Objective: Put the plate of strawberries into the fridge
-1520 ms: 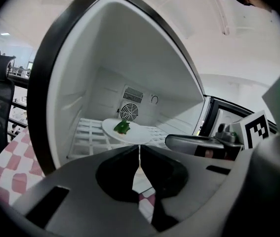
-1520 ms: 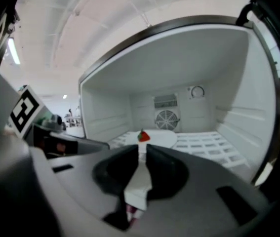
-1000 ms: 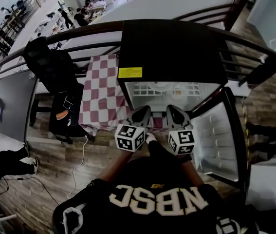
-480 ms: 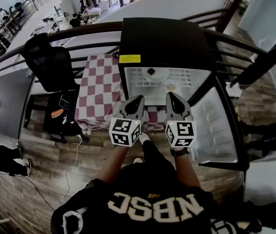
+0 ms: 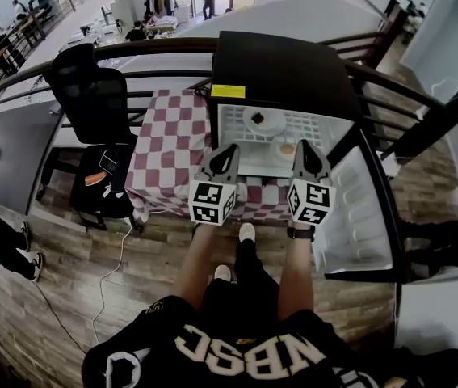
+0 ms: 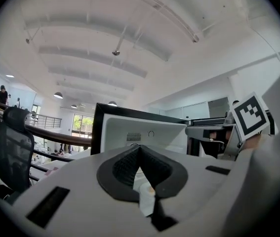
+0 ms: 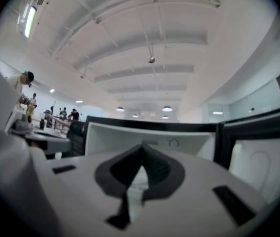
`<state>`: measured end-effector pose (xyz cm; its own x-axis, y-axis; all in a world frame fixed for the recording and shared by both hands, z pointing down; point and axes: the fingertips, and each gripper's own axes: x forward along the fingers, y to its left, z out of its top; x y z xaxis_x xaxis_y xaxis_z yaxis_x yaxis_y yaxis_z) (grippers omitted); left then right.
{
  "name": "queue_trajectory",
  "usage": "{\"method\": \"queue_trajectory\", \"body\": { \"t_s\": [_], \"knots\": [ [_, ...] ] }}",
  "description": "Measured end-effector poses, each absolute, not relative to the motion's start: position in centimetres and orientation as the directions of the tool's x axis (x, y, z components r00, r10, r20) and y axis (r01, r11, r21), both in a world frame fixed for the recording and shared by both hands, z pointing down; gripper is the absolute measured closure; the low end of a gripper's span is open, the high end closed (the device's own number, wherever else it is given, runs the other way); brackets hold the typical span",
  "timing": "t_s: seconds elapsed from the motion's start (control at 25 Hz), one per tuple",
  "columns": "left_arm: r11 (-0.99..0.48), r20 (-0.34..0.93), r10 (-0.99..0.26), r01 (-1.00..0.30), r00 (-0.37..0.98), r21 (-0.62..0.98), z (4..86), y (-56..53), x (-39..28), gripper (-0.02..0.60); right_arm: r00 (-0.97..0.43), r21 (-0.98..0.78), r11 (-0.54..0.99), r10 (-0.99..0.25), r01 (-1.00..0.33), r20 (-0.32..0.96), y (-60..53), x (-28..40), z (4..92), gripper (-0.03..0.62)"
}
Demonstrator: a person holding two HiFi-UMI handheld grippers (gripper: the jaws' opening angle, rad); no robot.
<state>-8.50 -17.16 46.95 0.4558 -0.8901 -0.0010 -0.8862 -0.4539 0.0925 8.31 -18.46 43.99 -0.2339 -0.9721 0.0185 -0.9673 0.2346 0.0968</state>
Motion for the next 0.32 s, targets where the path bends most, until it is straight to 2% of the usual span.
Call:
{"method": "queue_trajectory", "body": {
  "t_s": [0.12,0.32],
  "knots": [
    [-0.426,-0.012,-0.904,-0.897,0.427,0.117,46.7,-16.2,-10.6,0.565,-0.23,0.114,0.232,-0.973,-0.966,0.026,-17.2,9.6,44.3,0.572],
    [-0.381,0.007,-0.922,-0.908,0.388,0.172,48.2,-13.9,-12.7,0.565,-0.249,0.028,0.252,-0.964,-0.967,0.092,-14.7,10.6,48.1,0.572]
  ]
}}
